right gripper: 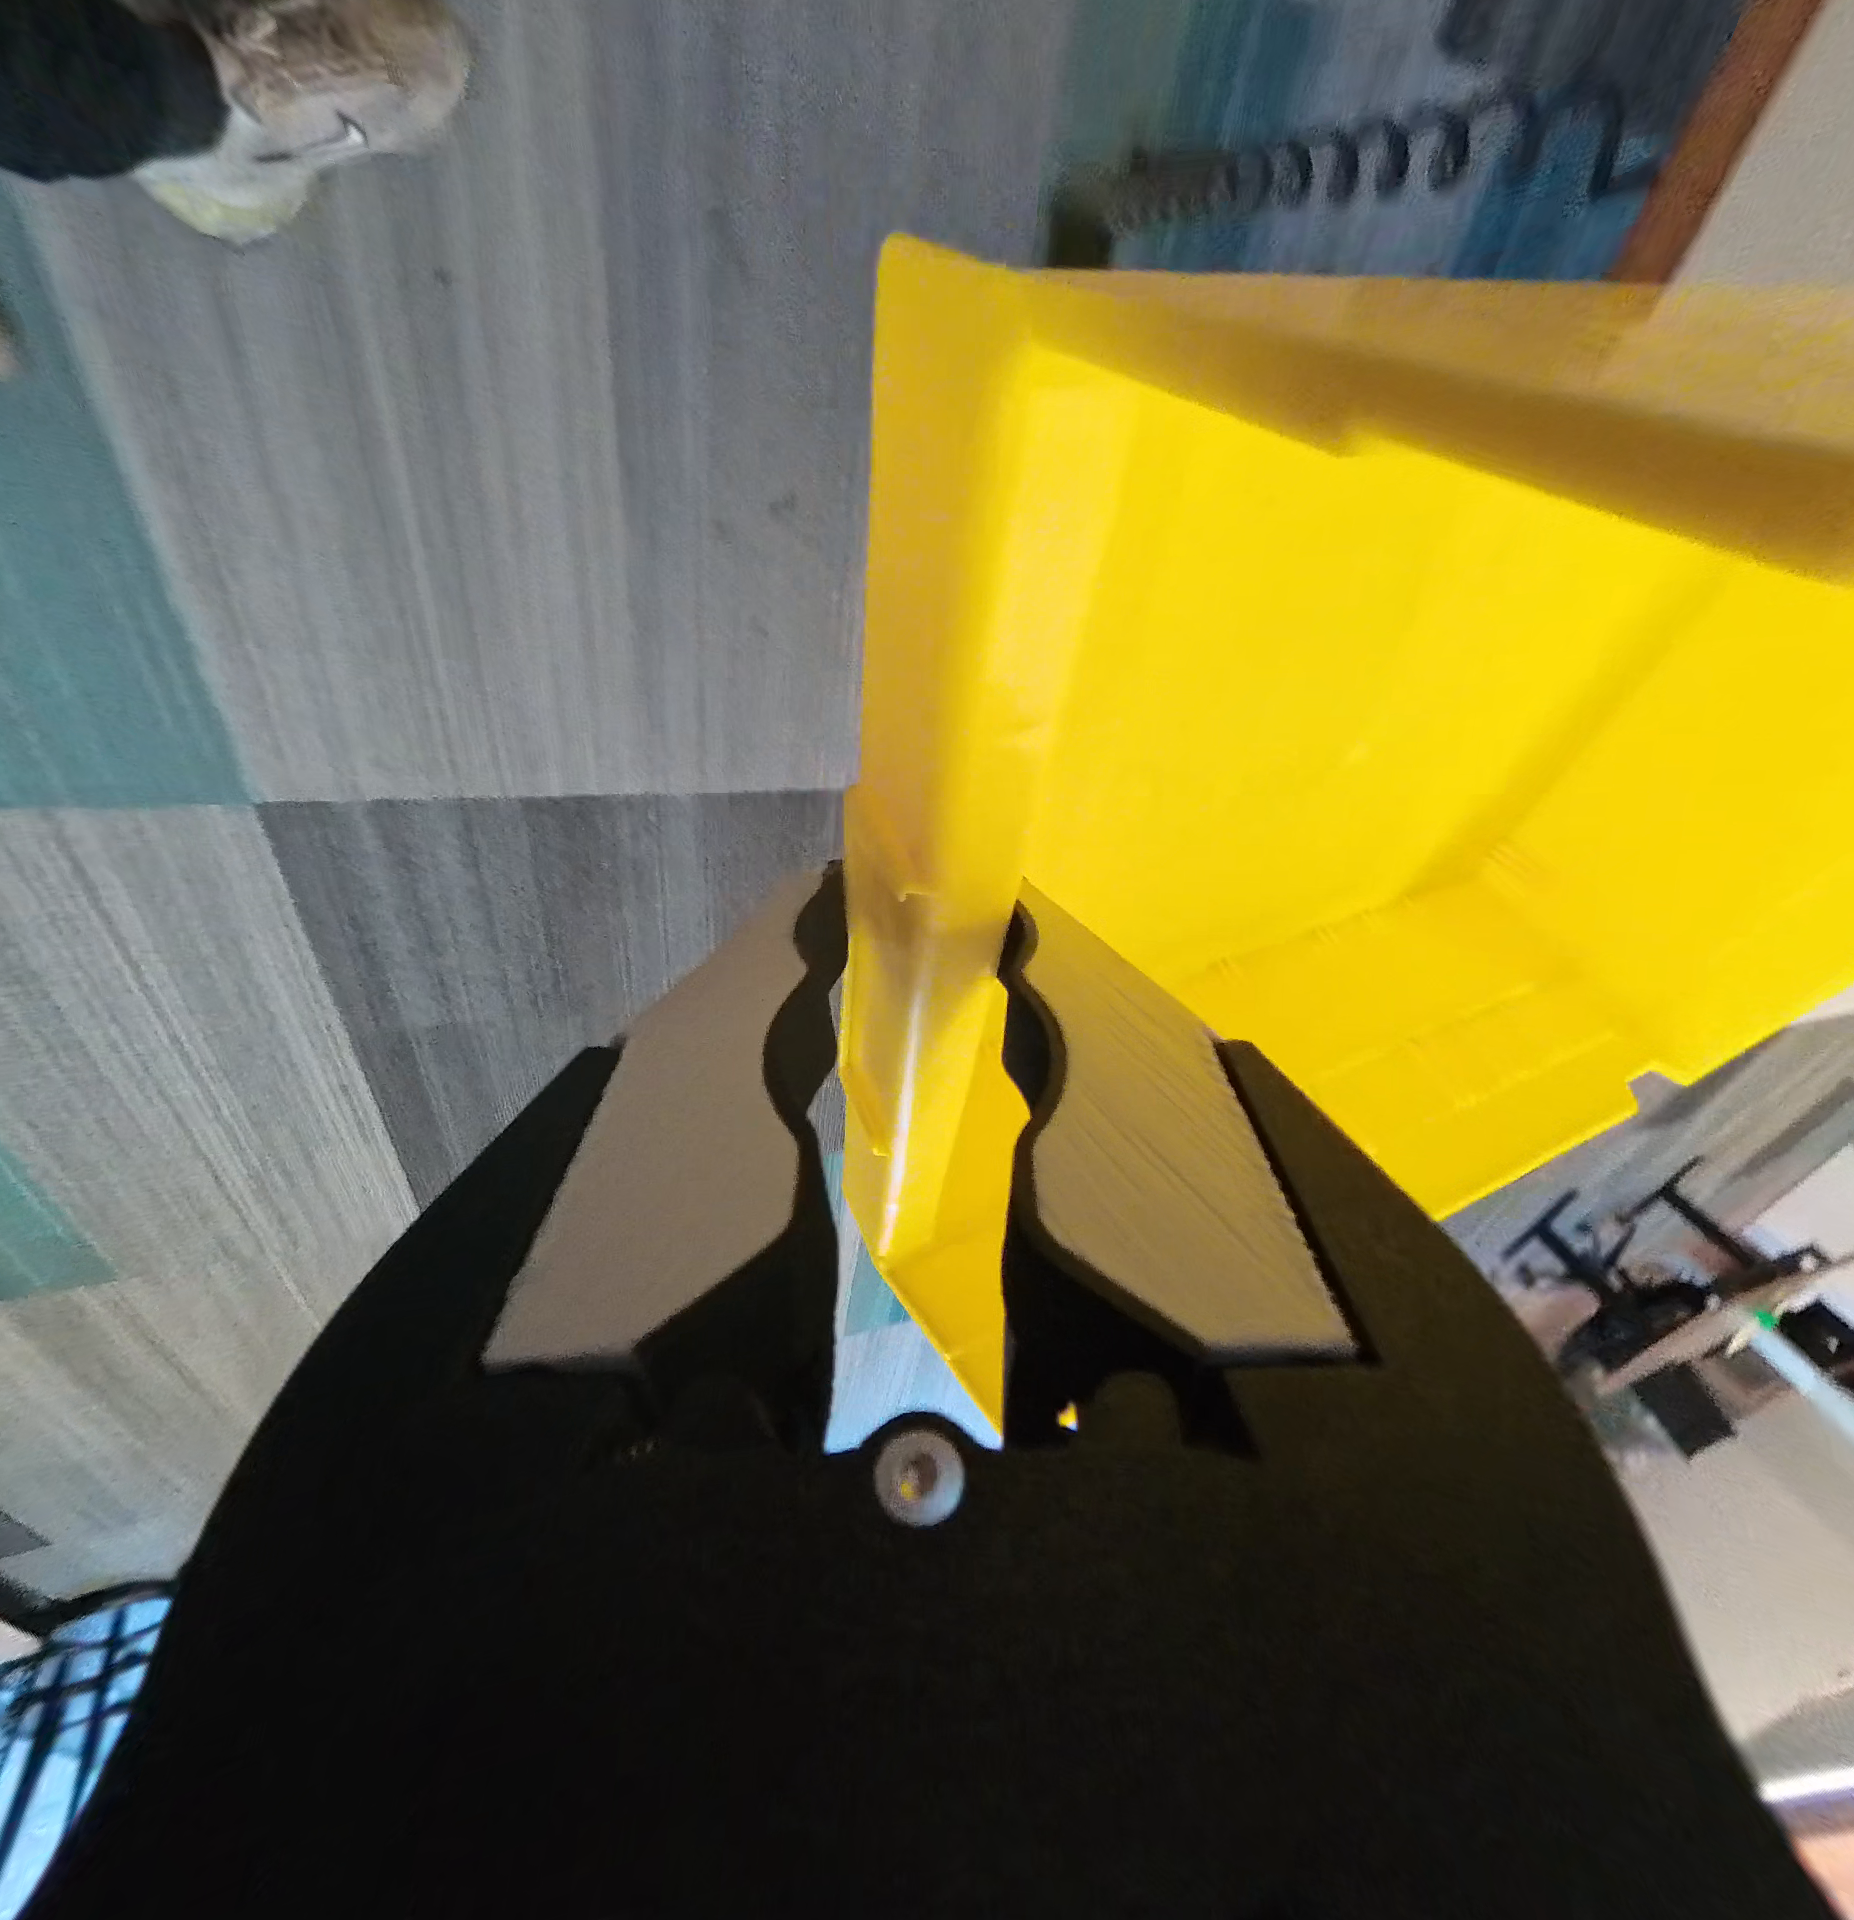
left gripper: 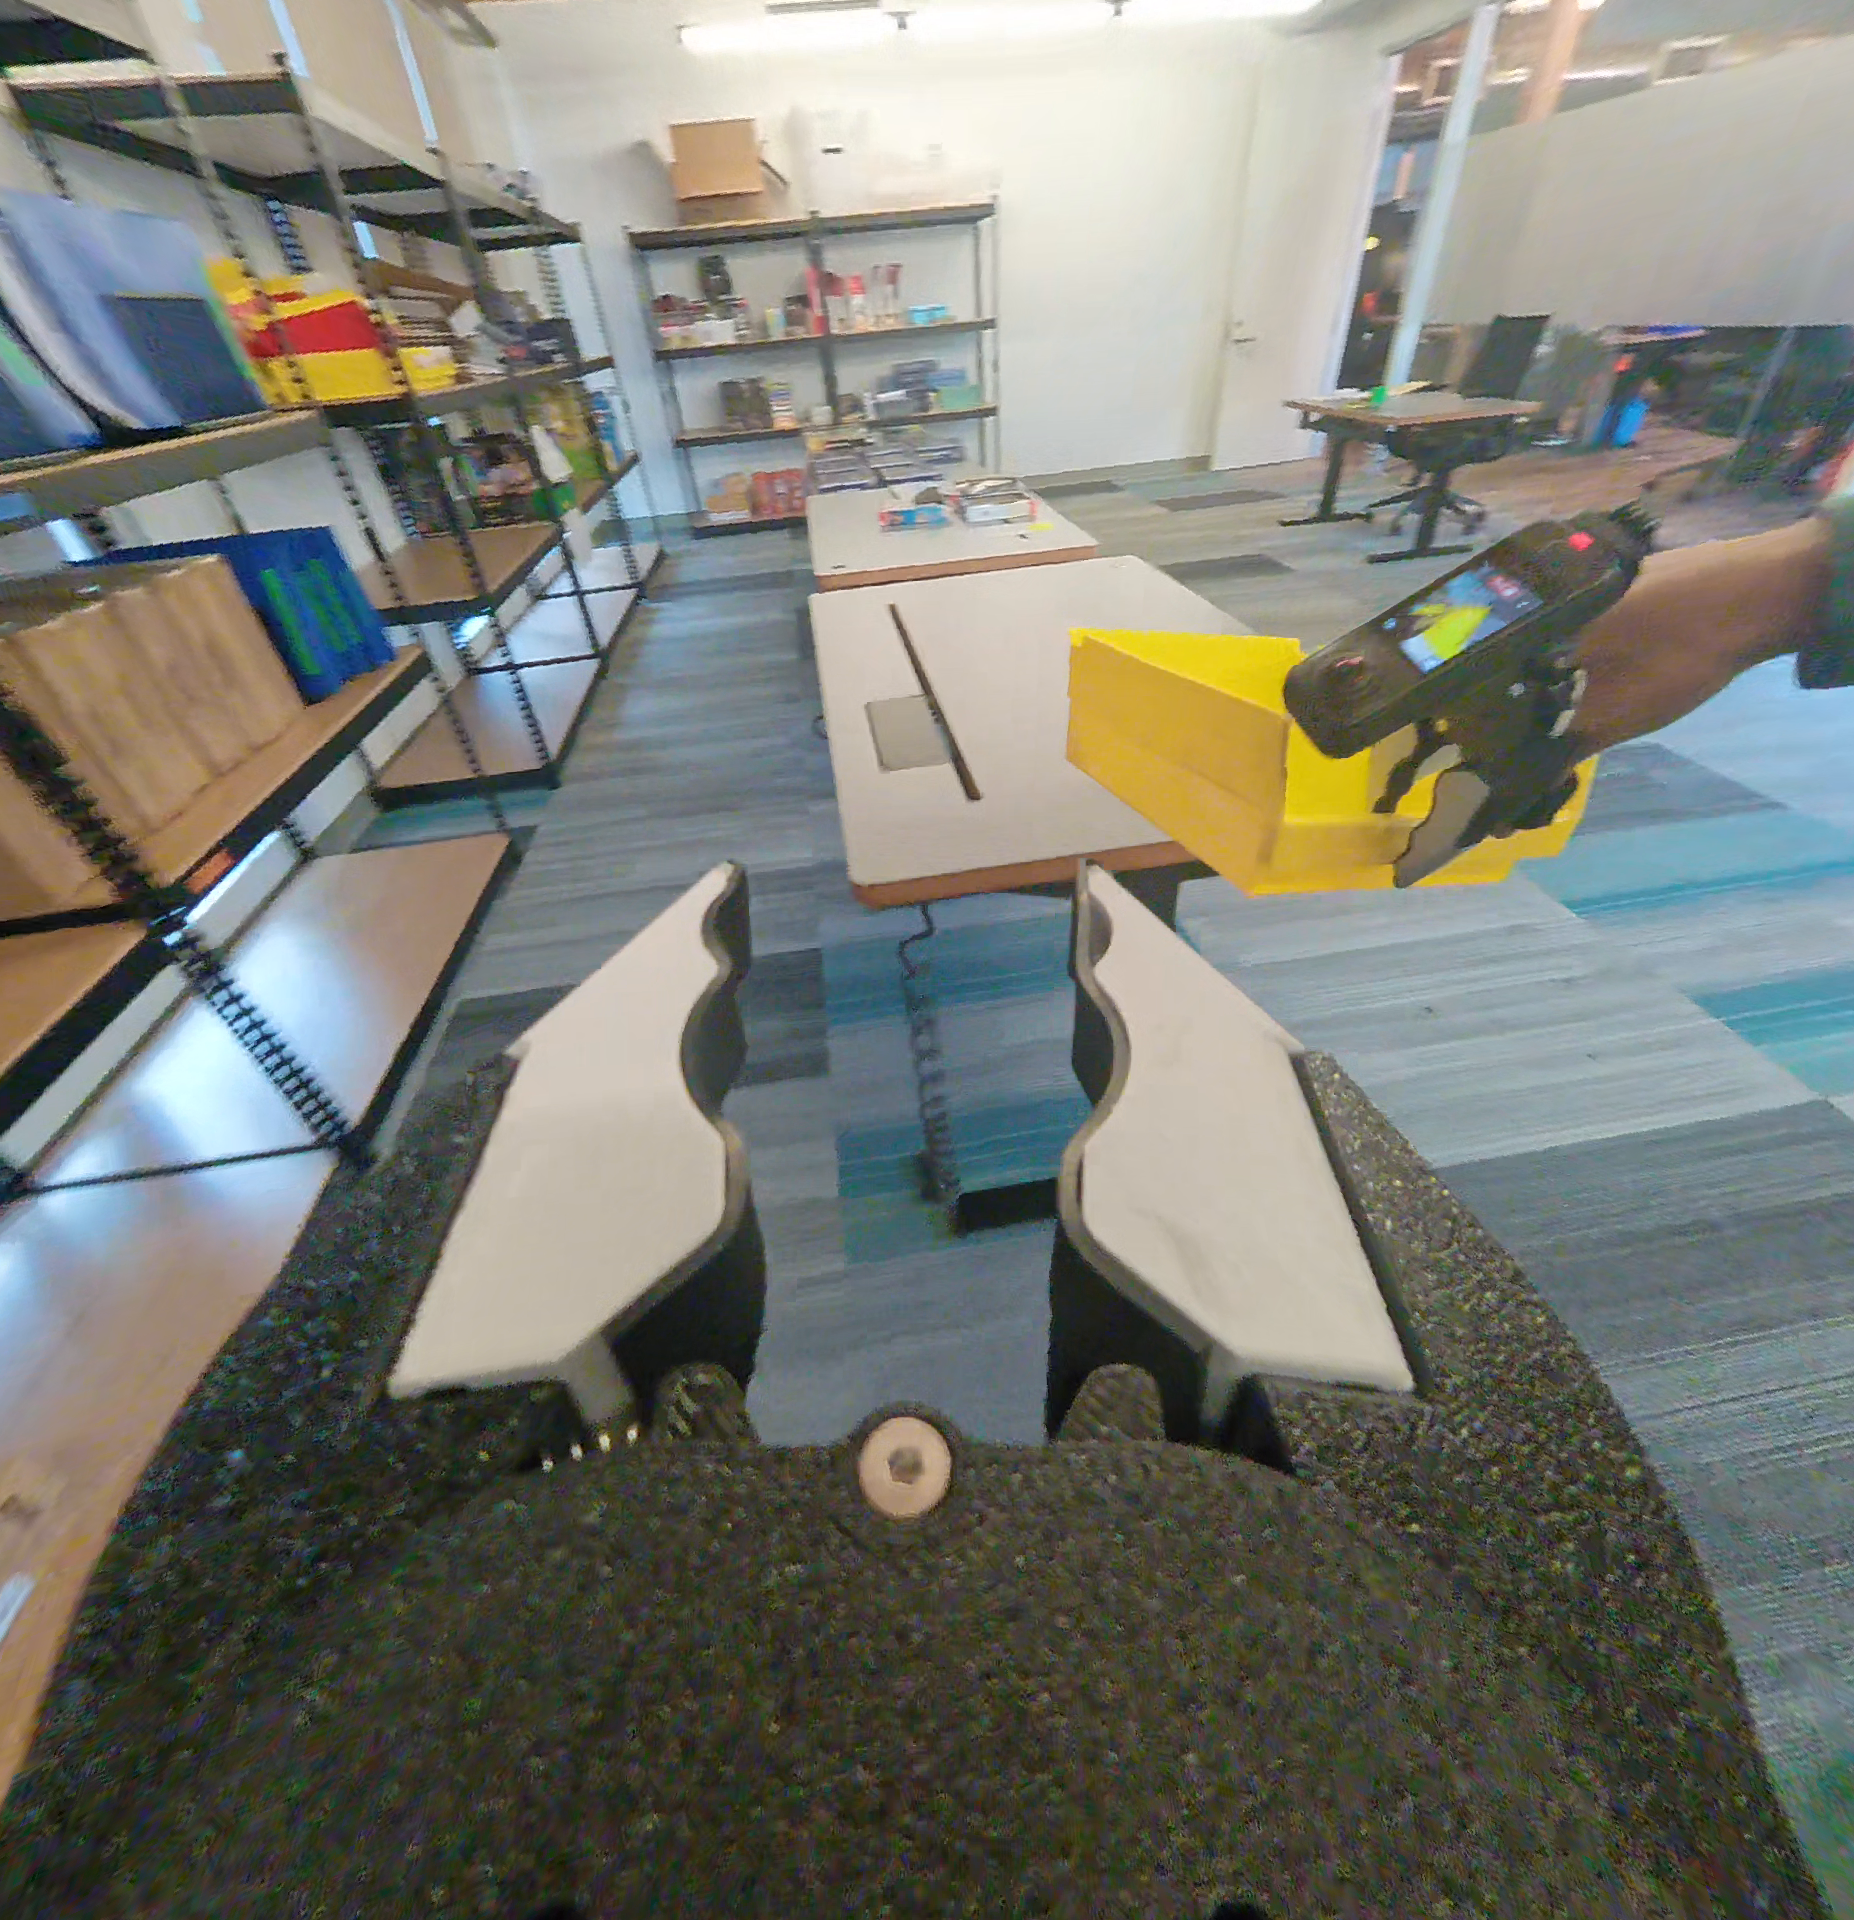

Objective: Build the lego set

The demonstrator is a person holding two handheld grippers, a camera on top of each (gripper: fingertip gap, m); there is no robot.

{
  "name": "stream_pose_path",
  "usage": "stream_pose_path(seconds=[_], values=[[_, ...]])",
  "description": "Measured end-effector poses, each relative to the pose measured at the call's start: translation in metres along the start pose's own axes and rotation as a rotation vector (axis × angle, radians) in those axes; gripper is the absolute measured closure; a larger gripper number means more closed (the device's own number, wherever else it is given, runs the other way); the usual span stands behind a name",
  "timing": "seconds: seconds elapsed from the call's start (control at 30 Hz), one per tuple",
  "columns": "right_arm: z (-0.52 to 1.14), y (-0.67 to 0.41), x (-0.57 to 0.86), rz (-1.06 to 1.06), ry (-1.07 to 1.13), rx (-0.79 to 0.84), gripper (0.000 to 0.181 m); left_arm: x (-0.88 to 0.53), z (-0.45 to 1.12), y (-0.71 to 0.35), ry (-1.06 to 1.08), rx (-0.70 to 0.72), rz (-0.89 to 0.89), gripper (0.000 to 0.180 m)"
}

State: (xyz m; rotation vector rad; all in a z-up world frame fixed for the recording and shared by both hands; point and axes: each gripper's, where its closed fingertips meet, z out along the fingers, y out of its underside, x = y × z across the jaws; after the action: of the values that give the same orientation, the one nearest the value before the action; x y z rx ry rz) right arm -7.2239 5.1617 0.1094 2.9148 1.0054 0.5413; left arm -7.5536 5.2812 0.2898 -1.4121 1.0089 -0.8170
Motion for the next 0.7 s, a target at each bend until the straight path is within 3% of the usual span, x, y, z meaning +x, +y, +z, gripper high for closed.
stream_pose_path(seconds=[0.23, 0.37, 0.57, 0.7], values=[[0.119, 0.071, 0.153, 0.133, 0.000, -0.186, 0.155, 0.009, 0.192, -0.016, 0.186, 0.076, -0.050, 0.118], [0.177, 0.085, 0.220, 0.193, -0.051, -0.210, 0.155, 0.003, 0.260, -0.060, 0.205, 0.096, 0.022, 0.117], [0.277, 0.076, 0.308, 0.154, -0.074, -0.239, 0.155, -0.042, 0.301, -0.050, -0.007, -0.013, 0.083, 0.119], [0.324, 0.061, 0.360, 0.115, 0.068, -0.209, 0.153, -0.069, 0.299, -0.014, -0.179, -0.144, -0.017, 0.119]])
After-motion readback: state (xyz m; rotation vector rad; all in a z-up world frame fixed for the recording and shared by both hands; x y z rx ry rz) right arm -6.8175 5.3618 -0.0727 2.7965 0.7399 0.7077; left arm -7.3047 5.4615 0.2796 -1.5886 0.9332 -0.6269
